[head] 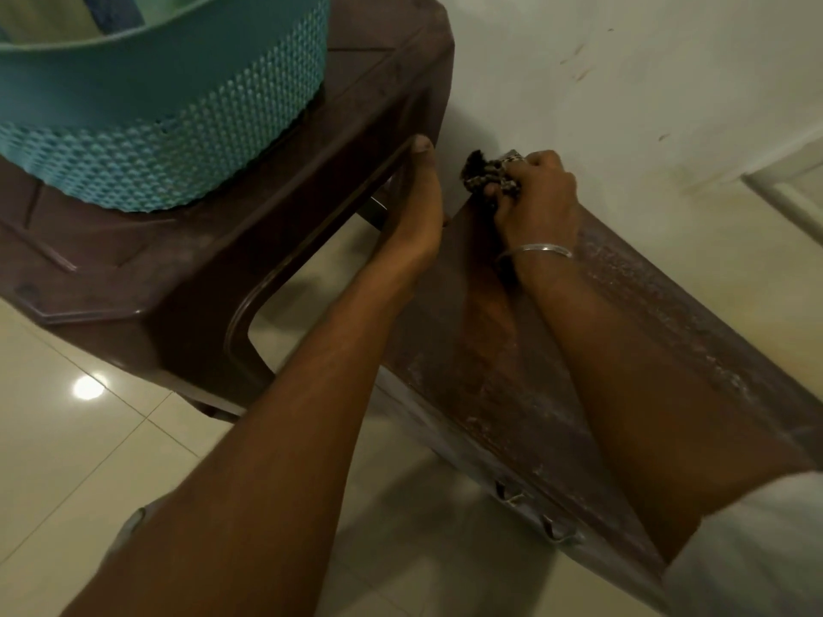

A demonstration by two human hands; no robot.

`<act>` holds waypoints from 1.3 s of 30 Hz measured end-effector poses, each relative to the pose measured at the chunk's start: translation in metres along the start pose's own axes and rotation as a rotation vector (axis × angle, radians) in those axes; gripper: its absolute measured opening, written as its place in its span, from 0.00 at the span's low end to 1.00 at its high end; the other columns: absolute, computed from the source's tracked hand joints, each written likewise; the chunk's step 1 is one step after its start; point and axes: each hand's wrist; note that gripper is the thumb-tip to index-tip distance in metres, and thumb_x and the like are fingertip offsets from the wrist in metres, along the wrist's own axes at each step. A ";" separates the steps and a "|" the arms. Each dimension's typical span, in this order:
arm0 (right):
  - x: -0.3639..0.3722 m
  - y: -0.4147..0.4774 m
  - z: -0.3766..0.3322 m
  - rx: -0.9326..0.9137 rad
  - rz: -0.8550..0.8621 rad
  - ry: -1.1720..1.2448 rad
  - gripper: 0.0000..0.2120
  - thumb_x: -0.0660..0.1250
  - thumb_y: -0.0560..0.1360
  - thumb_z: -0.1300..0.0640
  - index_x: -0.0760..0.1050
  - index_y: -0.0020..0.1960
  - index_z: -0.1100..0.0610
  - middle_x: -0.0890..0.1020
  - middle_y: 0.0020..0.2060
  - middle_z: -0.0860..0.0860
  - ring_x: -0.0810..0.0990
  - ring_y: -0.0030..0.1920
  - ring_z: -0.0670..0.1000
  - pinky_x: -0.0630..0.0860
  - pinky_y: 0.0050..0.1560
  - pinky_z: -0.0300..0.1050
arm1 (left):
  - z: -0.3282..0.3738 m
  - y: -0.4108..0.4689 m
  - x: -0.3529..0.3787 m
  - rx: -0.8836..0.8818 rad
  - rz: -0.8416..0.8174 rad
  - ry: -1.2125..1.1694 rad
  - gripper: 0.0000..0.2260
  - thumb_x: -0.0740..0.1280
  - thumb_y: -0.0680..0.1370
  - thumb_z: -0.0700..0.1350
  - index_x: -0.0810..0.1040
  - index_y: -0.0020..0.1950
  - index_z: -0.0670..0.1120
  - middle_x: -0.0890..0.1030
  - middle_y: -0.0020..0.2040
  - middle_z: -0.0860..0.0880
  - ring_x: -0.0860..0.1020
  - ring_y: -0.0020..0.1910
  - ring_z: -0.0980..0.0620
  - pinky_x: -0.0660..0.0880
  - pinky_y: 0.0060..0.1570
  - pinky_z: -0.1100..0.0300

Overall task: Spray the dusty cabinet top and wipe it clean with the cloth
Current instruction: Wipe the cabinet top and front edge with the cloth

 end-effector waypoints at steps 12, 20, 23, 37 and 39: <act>0.002 0.024 0.009 0.122 -0.005 0.007 0.12 0.66 0.77 0.53 0.79 0.60 0.50 0.74 0.61 0.52 0.72 0.59 0.58 0.70 0.48 0.45 | -0.001 -0.003 0.003 -0.046 0.060 0.098 0.58 0.43 0.54 0.84 0.67 0.77 0.55 0.68 0.77 0.49 0.68 0.74 0.45 0.63 0.73 0.42; 0.001 -0.003 0.015 -0.045 0.046 0.000 0.10 0.65 0.75 0.56 0.82 0.54 0.50 0.78 0.56 0.52 0.75 0.53 0.59 0.68 0.40 0.44 | -0.005 0.001 0.003 -0.087 0.034 0.118 0.61 0.42 0.51 0.86 0.66 0.77 0.57 0.68 0.77 0.49 0.68 0.74 0.43 0.63 0.73 0.41; 0.003 0.023 0.022 0.122 0.031 0.011 0.10 0.66 0.76 0.52 0.80 0.57 0.49 0.76 0.57 0.51 0.74 0.56 0.58 0.73 0.46 0.47 | -0.003 0.000 0.002 -0.100 0.031 0.120 0.60 0.43 0.52 0.84 0.67 0.77 0.54 0.68 0.77 0.47 0.67 0.75 0.42 0.61 0.74 0.42; -0.006 0.024 0.017 0.236 0.029 -0.071 0.09 0.66 0.76 0.51 0.80 0.54 0.52 0.73 0.57 0.55 0.75 0.55 0.58 0.71 0.44 0.47 | -0.001 -0.007 0.000 -0.138 0.056 0.178 0.59 0.44 0.52 0.80 0.72 0.74 0.49 0.72 0.74 0.42 0.70 0.73 0.42 0.62 0.75 0.43; -0.005 0.027 0.012 0.300 0.024 -0.083 0.11 0.66 0.76 0.50 0.79 0.54 0.53 0.72 0.59 0.55 0.76 0.55 0.58 0.70 0.44 0.46 | 0.001 -0.008 -0.001 -0.143 0.055 0.183 0.58 0.45 0.55 0.81 0.71 0.75 0.48 0.72 0.74 0.42 0.70 0.73 0.41 0.62 0.74 0.42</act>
Point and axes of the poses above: each hand's wrist, its own y-axis towards the middle knuckle, its own x-axis out of the palm, z = x × y
